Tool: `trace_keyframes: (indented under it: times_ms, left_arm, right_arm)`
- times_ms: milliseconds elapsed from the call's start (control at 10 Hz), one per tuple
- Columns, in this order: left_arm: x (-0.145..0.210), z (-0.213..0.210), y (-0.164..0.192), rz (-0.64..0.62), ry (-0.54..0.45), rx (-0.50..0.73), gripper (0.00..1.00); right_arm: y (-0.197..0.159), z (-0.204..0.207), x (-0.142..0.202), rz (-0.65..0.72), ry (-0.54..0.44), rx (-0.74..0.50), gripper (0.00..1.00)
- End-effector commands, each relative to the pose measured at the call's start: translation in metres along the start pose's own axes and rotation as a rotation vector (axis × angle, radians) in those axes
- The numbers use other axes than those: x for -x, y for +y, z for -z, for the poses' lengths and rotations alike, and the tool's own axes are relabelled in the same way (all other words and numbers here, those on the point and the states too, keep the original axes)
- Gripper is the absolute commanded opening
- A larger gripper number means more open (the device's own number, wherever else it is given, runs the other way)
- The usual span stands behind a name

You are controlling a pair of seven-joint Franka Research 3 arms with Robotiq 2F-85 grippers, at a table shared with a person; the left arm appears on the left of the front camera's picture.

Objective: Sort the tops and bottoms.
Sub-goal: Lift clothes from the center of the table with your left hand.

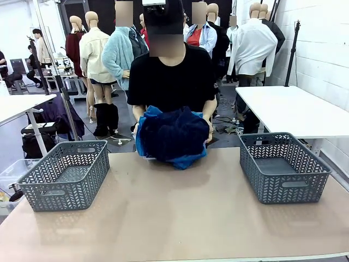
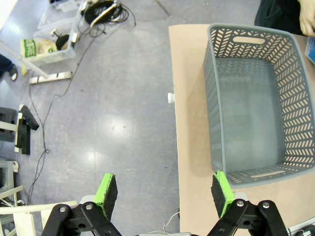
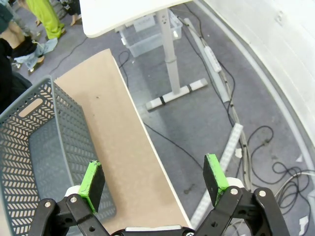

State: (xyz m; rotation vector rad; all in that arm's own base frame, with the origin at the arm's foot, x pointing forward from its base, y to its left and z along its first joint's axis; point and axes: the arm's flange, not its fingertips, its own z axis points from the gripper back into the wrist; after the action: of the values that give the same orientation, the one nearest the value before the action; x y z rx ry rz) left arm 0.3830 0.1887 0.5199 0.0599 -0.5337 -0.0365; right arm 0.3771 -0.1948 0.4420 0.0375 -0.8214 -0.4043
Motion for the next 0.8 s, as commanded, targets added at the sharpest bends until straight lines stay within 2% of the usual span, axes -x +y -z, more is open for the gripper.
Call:
trace_keyframes:
  times_ms: [0,700]
  left_arm:
    - [0.0027,-0.0006,0.0007,-0.002,-0.006,0.010,1.00]
    - [0.0027,-0.0006,0.0007,-0.002,-0.006,0.010,1.00]
  right_arm:
    - [0.0036,0.0010,0.0006,0.020,0.005,0.011,1.00]
    - [0.0036,0.0010,0.0006,0.020,0.005,0.011,1.00]
